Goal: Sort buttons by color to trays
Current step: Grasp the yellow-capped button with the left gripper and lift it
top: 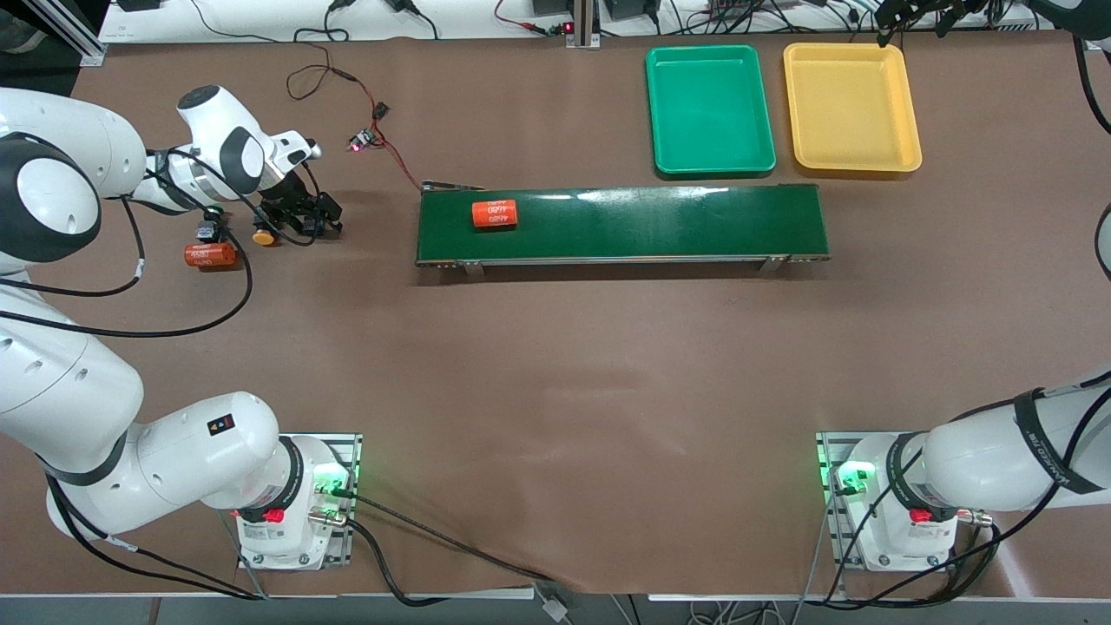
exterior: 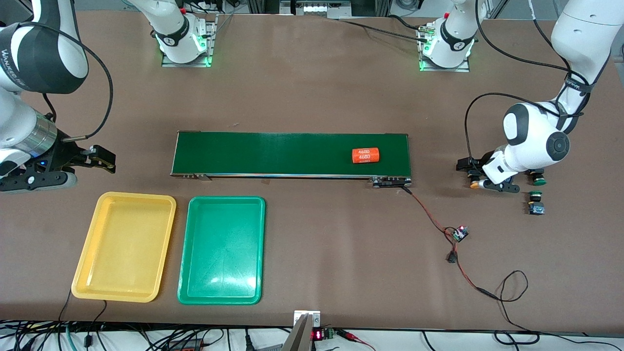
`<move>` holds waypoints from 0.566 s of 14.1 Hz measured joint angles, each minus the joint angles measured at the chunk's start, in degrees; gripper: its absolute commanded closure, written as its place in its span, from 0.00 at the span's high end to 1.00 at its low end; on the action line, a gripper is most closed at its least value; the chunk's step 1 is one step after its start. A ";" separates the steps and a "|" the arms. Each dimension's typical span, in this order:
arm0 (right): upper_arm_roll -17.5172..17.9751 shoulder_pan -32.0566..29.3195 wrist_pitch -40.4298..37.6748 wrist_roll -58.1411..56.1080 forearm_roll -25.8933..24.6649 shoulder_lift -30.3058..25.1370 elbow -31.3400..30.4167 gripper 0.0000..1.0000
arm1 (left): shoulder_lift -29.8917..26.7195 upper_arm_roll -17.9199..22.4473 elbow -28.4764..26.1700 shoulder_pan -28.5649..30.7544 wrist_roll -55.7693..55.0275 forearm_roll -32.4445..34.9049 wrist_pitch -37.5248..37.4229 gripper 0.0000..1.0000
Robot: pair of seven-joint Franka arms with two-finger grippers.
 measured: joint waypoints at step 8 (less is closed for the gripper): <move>0.00 0.00 0.01 0.00 0.00 0.00 0.00 1.00 | -1.96 0.63 -0.09 -0.08 -0.02 0.02 -2.67 0.00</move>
